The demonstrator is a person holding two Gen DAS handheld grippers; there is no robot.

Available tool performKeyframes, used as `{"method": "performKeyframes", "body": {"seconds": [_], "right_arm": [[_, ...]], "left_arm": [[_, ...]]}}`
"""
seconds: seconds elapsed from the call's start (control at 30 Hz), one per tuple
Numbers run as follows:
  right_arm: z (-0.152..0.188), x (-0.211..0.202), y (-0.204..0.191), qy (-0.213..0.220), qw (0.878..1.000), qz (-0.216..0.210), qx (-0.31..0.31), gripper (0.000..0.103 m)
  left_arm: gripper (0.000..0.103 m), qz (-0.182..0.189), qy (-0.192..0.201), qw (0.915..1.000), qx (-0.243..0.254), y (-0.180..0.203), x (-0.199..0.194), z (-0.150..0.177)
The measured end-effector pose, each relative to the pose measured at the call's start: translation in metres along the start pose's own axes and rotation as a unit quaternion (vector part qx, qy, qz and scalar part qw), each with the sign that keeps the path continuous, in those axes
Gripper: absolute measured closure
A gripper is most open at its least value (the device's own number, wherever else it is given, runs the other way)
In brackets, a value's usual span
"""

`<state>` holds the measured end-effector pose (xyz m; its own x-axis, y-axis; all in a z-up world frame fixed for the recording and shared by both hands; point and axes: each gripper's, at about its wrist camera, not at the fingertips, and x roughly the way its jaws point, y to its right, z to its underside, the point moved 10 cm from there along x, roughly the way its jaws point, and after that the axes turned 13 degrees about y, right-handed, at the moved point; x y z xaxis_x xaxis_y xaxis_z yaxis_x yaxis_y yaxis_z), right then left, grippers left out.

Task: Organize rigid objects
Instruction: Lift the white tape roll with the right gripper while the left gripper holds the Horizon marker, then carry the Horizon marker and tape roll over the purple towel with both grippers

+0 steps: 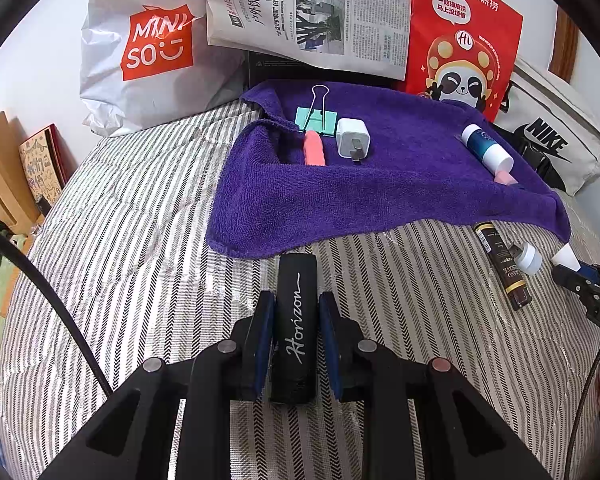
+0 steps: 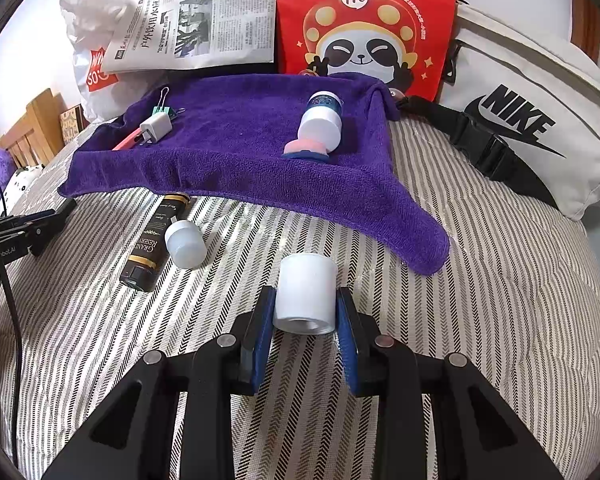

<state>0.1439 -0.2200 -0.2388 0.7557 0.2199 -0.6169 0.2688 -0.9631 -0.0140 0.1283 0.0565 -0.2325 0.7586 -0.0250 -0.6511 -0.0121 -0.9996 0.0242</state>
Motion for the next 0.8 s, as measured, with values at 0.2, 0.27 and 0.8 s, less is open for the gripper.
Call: {"method": "performKeyframes", "body": {"seconds": [0.2, 0.27, 0.8], "right_arm": [[0.0, 0.0, 0.001, 0.0, 1.0, 0.0, 0.0, 0.073], [0.0, 0.0, 0.001, 0.0, 1.0, 0.0, 0.0, 0.073], [-0.015, -0.03, -0.007, 0.018, 0.999, -0.033, 0.025, 0.074]], "left_arm": [[0.081, 0.0, 0.0, 1.0, 0.0, 0.001, 0.0, 0.0], [0.081, 0.0, 0.0, 1.0, 0.0, 0.001, 0.0, 0.0], [0.082, 0.029, -0.014, 0.9989, -0.033, 0.0, -0.006, -0.001]]}}
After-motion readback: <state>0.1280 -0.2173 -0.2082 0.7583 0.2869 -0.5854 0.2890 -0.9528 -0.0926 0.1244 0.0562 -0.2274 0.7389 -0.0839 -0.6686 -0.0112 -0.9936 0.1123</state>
